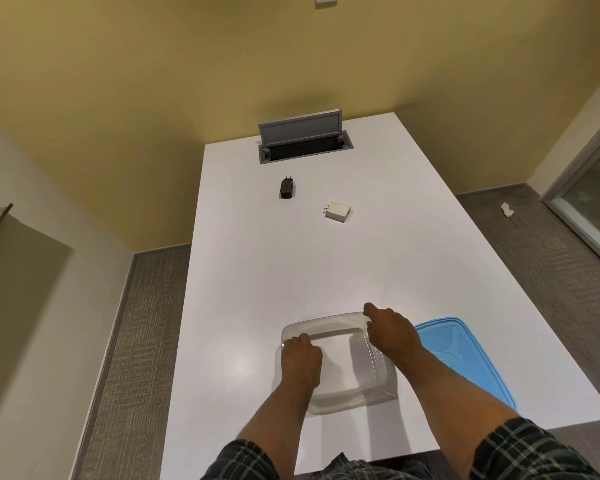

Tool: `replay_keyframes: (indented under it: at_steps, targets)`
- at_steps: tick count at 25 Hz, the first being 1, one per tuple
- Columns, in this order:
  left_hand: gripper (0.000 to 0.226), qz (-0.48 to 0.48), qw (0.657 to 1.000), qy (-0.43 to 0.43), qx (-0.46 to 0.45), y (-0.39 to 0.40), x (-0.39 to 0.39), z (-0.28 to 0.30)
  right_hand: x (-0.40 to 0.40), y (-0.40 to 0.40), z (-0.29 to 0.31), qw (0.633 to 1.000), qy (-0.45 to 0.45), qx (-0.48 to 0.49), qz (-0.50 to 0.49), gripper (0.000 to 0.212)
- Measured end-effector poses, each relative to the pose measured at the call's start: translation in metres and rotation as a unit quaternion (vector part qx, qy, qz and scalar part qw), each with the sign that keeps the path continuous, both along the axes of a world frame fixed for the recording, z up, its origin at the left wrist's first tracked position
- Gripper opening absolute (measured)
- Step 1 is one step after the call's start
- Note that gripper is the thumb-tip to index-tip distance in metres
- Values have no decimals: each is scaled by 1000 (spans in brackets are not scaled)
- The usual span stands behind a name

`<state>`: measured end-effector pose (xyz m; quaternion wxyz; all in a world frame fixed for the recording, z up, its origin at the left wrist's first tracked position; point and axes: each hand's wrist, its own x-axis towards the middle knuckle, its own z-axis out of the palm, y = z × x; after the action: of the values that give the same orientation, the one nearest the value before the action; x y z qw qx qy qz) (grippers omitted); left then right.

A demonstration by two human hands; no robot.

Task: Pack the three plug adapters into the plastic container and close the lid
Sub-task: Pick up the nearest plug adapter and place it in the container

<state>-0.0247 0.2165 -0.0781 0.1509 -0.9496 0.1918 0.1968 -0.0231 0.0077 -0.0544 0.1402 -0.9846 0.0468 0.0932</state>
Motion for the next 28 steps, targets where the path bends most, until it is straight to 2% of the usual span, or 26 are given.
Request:
replay_keyframes:
  at_steps: [6, 12, 16, 21, 25, 28]
  targets:
    - [39, -51, 998, 26, -32, 1, 1, 0, -6, -3, -6, 1000, 7, -5, 3, 26]
    - [32, -159, 976, -61, -136, 10, 16, 20, -9, -4, -11, 999, 12, -30, 15, 27]
    - [27, -116, 964, -132, -199, 16, 36, 36, -7, -6, -8, 997, 1, -67, 36, 29]
    - [20, -63, 960, -181, -202, 25, 64, 44, -5, -9, -6, 989, -74, -115, 59, 32]
    - [40, -24, 968, -163, -191, 30, 87, 43, 9, -8, -8, 974, -174, -132, 56, 30]
    - [59, -5, 977, -124, -176, 31, 109, 36, 31, -4, -11, 968, -214, -125, 47, 40]
